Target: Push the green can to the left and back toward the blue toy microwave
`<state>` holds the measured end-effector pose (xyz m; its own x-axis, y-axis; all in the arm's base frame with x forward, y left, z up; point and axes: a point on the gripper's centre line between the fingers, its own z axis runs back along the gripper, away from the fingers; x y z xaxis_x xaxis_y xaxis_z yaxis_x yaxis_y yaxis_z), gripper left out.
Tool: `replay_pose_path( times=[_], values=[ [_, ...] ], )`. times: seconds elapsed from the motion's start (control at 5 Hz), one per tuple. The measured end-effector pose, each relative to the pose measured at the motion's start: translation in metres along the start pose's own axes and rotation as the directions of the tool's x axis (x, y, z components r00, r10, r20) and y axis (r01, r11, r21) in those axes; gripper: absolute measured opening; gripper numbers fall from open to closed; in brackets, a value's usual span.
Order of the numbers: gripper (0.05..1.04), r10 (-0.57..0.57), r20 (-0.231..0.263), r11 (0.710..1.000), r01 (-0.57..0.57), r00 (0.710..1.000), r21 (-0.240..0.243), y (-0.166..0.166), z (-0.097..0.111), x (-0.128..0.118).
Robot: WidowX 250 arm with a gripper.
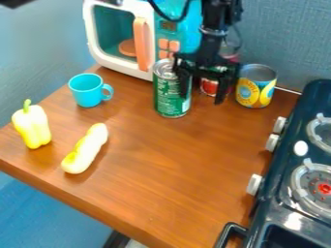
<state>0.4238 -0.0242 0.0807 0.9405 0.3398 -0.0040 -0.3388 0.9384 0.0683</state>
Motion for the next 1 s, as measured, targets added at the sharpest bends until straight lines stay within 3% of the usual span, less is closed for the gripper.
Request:
replay_pose_path(
  times=[0.2, 0.6, 0.8, 1.0],
  values=[
    [1.001, -0.008, 0.006, 1.000, 0.008, 1.000, -0.002, 0.004, 0.012, -0.006],
    [1.001, -0.068, -0.061, 0.998, 0.068, 0.996, -0.013, 0.027, 0.041, -0.067],
    [1.001, -0.142, -0.106, 0.990, 0.142, 0.984, -0.007, 0.035, 0.035, -0.084],
    [1.001, -0.213, -0.095, 0.976, 0.215, 0.973, 0.016, 0.041, 0.024, -0.088]
  ],
)
